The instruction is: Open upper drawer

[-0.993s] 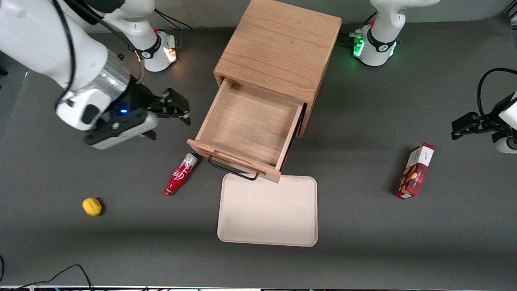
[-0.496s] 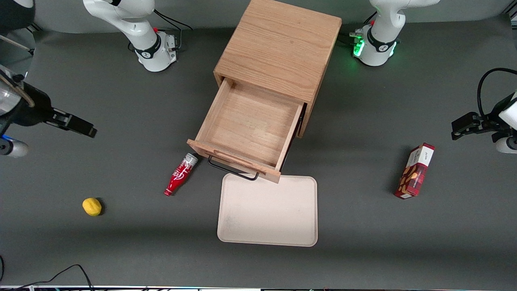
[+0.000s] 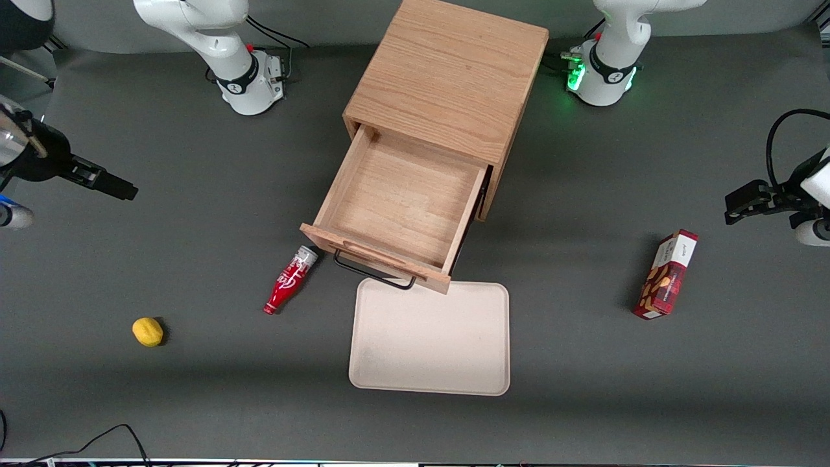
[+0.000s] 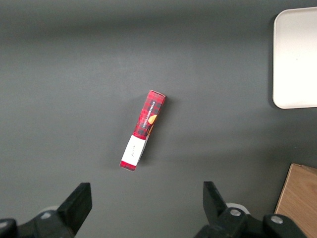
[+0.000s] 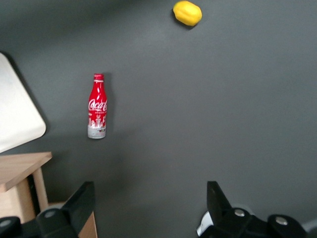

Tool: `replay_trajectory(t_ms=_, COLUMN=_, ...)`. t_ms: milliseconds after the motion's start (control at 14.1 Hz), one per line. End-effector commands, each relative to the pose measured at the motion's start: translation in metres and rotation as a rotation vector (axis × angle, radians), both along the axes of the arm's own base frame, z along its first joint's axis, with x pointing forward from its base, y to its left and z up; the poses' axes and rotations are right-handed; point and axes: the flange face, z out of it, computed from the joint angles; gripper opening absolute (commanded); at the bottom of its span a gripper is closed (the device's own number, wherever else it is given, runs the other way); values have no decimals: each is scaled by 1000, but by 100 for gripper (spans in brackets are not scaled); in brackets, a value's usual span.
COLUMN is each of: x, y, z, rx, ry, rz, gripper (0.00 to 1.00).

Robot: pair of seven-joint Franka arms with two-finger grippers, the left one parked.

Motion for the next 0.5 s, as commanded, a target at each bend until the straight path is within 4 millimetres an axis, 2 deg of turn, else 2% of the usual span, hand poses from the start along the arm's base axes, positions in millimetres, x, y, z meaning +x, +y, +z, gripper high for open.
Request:
replay_trajectory(t_ms=0, x=-39, y=-7, z=-29, rx=3, ry=-52, rz=-37, gripper=100)
replay_trajectory(t_ms=213, x=-38, y=-14, z=-29, rx=35, ry=-55, rz=14, gripper=100)
replay_trajectory(t_ms=426, x=-27, y=-15, z=-26, rx=51, ry=-50, rz=32, gripper=100)
